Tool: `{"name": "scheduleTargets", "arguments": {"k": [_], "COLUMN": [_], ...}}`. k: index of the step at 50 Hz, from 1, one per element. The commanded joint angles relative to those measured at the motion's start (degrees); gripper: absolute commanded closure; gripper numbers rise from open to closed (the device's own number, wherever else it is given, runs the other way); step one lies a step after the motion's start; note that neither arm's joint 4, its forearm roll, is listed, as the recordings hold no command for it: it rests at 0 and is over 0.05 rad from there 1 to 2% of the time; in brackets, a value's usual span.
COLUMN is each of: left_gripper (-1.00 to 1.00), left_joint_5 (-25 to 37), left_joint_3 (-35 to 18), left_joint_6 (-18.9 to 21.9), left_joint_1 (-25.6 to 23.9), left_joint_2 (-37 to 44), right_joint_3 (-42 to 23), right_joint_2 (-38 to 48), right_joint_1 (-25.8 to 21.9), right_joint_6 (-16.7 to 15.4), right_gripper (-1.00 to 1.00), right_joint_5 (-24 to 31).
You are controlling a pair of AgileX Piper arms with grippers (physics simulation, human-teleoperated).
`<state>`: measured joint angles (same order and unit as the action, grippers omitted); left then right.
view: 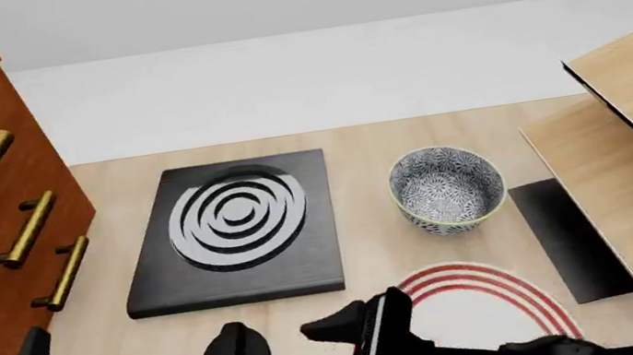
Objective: Pick up the cream cheese and put it in the bowl.
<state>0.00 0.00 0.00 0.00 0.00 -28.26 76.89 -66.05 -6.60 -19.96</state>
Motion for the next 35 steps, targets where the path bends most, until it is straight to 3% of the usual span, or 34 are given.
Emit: {"name": "scheduleTargets", "arguments": {"k": [1, 23, 35], "left_gripper": [-1.00, -1.00, -1.00], "left_joint_5": [0.0, 0.0, 0.0], "left_joint_3": [0.0, 0.0, 0.0], "left_joint_6": [0.0, 0.0, 0.0], "left_joint_1": [0.0, 0.0, 0.0], "left_joint_2": [0.0, 0.0, 0.0], "right_joint_3": [-4.5, -9.0, -9.2], "right_joint_2": [10.2, 19.4, 22.1], "right_joint_1": [-6.1, -11.7, -11.6], "right_joint_6": [2.5, 7.1, 8.1], "right_gripper": [-1.00, -1.00, -1.00], "right_joint_5": [-3.9, -6.6, -8.4]}}
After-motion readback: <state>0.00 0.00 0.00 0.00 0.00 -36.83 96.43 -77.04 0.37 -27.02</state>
